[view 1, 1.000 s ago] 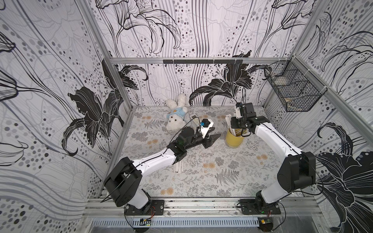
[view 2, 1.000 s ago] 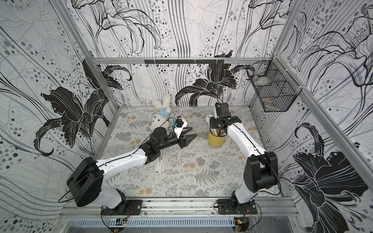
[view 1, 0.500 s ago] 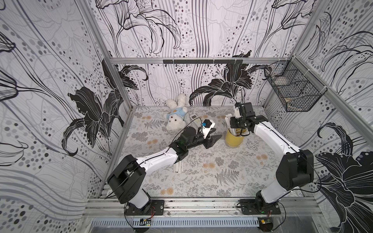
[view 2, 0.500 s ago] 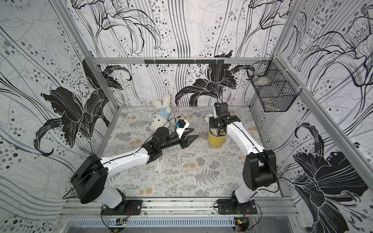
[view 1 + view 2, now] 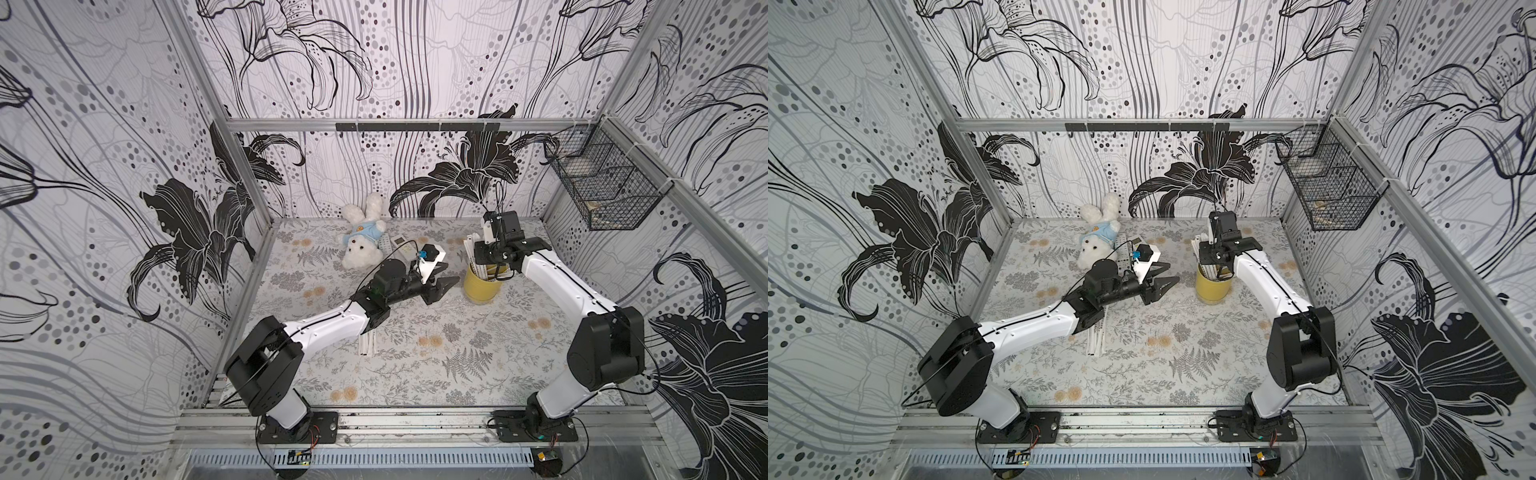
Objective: Take the straws out of the storage container
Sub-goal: Pick up the straw from the container.
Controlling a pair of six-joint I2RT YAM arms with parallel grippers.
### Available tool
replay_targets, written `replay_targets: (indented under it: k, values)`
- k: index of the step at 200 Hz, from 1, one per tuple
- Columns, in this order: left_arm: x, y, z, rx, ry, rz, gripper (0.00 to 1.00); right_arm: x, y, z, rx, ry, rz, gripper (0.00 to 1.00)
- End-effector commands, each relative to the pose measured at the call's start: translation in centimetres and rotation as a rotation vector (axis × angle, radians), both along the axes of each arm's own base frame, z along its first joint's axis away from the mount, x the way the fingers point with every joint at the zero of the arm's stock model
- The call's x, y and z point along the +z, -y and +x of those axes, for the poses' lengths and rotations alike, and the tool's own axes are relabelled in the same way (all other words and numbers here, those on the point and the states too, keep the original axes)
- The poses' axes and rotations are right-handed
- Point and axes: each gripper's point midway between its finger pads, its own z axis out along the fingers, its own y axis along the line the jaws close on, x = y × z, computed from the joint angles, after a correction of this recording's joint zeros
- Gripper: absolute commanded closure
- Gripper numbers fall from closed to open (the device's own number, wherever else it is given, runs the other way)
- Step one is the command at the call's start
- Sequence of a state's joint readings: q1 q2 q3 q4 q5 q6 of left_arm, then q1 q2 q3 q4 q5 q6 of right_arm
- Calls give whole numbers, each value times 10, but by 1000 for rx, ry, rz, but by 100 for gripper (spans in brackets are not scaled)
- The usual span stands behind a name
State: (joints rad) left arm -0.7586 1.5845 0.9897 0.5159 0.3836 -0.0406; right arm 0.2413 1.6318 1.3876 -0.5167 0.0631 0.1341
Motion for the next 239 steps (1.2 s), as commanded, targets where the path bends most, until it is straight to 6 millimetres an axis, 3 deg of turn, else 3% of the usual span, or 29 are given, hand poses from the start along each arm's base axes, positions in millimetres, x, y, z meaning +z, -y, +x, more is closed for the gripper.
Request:
replay_targets:
  k: [1,77,85,98,112,182,239]
  values:
    - [16,6,-1,-24,30,-33,45,4,6,-1,-10,-2,-19,87]
    - [19,5,-3,-29,30,-45,46,23,13,-11,-36,49,-24,98]
    - [20,5,-3,-28,31,-48,46,24,14,-10,-43,57,-26,95]
    - [20,5,-4,-32,30,-52,46,23,15,-9,-43,51,-31,77]
    - [19,5,-5,-35,25,-56,46,18,14,-6,-40,29,-32,73]
    - [18,5,-7,-44,17,-61,46,22,35,7,-142,58,14,73]
    - [14,8,-5,-48,12,-57,46,11,26,16,-79,31,120,72]
